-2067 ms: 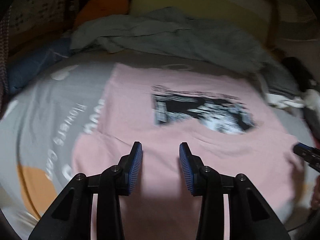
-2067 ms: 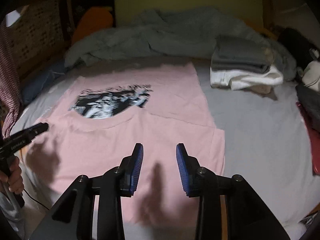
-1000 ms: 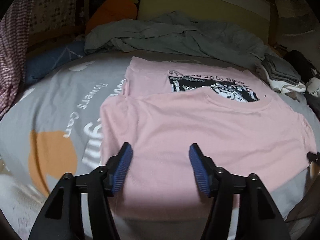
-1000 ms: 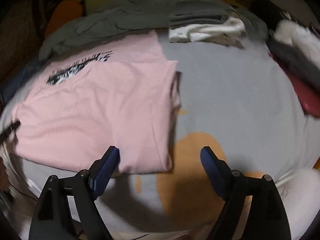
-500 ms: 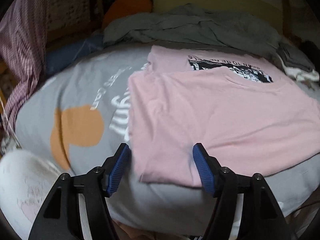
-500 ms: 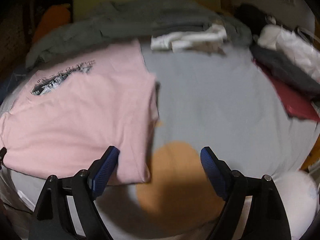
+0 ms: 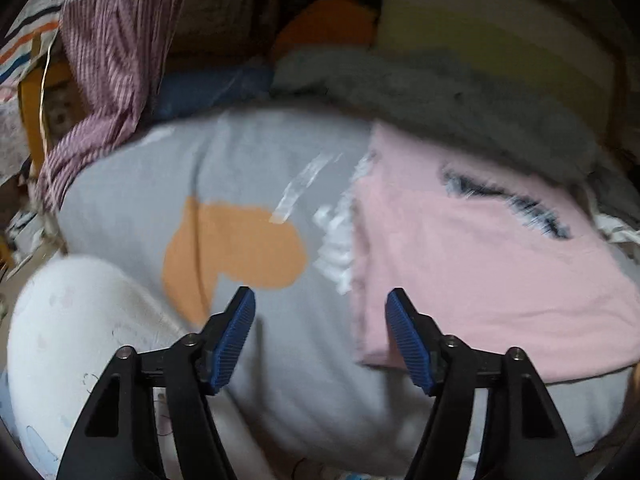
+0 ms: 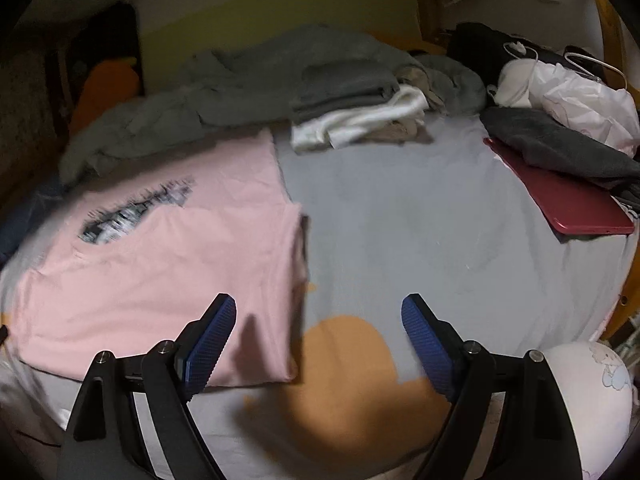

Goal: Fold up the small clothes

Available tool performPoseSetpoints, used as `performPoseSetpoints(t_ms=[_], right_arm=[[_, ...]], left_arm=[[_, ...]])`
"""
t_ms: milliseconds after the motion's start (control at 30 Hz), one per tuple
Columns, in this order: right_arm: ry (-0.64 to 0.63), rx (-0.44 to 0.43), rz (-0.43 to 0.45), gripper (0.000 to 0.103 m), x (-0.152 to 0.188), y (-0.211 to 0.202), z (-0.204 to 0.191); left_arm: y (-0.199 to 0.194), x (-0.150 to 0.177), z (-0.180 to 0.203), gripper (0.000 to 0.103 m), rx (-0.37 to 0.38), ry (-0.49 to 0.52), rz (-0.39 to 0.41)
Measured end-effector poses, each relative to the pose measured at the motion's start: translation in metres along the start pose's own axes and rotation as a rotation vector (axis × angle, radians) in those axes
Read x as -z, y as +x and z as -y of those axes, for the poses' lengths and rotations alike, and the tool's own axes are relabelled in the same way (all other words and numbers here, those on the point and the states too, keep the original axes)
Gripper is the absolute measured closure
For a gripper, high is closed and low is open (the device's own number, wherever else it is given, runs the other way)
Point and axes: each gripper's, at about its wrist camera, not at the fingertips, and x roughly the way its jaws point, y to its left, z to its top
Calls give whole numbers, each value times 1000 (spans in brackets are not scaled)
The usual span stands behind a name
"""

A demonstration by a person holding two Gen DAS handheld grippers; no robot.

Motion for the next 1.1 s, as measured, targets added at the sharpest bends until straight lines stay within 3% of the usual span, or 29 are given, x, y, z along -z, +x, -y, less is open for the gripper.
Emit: performPoseSetpoints(t_ms=[67, 133, 267, 333, 433, 567, 633, 767, 900, 1100], right_arm=[[-2, 62, -48, 18, 2, 11, 3], [24, 113, -85, 18, 3, 19, 9], [115, 144, -80, 18, 2, 19, 27], [155, 76, -60, 19, 0, 14, 34], [136, -5, -3, 19, -2, 2, 29], [128, -122, -56, 19, -1, 7, 23], [105, -115, -81, 19, 1, 11, 18], [54, 3, -139, 19, 6, 26, 11], [64, 96, -84, 19, 4, 19, 15], [76, -77, -21, 20, 1, 1, 17]], left_arm=[[12, 2, -4, 46, -57, -16, -57], [14, 4, -4, 47, -57, -12, -64], [-4, 2, -7, 48, 41, -51, 18], [-10, 0, -8, 46, 87, -63, 57], [-6, 1, 6, 46, 72, -8, 46], [-8, 3, 12, 47, 94, 9, 56], [-10, 2, 8, 46, 110, -3, 70], [-23, 1, 0, 44, 151, -52, 129], [-32, 1, 6, 42, 185, -18, 174], [-16, 3, 24, 42, 125, 76, 115]])
